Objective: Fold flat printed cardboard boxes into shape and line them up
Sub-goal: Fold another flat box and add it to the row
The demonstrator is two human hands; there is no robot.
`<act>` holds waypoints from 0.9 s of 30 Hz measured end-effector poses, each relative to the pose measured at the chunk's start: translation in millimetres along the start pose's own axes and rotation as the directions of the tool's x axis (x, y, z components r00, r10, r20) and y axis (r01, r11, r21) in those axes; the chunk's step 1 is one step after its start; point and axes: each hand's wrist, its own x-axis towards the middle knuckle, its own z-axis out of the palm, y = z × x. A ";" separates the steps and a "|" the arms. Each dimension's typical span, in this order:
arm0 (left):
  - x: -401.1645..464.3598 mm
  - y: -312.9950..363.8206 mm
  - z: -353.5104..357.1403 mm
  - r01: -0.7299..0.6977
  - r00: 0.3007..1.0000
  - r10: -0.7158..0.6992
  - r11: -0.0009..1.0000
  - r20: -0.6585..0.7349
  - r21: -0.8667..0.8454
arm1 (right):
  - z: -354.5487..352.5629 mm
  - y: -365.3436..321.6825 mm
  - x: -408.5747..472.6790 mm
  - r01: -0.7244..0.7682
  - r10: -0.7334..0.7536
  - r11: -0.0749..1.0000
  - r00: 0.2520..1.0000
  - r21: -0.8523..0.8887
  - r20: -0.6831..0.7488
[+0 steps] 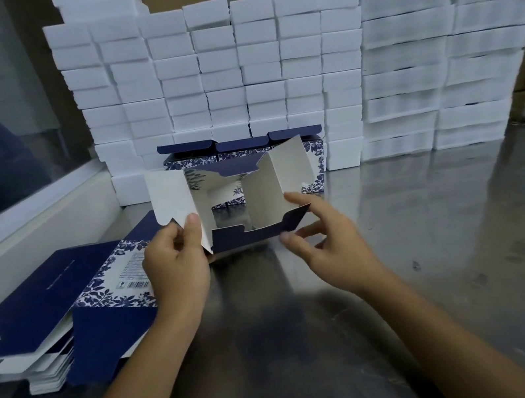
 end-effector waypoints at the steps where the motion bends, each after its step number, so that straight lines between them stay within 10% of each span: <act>1: -0.4 0.4 0.6 0.000 1.000 0.000 1.000 0.006 0.010 | 1.1 -0.8 0.2 0.002 -0.002 1.000 1.000 0.009 -0.031; 10: -20.0 3.5 9.3 -0.286 0.958 0.279 0.942 0.065 0.175 | -0.4 -6.1 0.6 -0.072 0.023 0.991 0.919 -0.112 -0.393; 20: -19.5 -3.8 7.6 -0.381 0.923 0.328 0.857 0.201 0.348 | 7.8 -6.4 -0.3 -0.039 0.011 0.998 0.875 -0.048 -0.484; 27: -36.4 -2.6 22.2 -0.023 0.974 -0.001 0.994 0.226 0.103 | 18.9 5.2 -1.1 -0.344 0.430 0.899 0.812 0.271 -0.394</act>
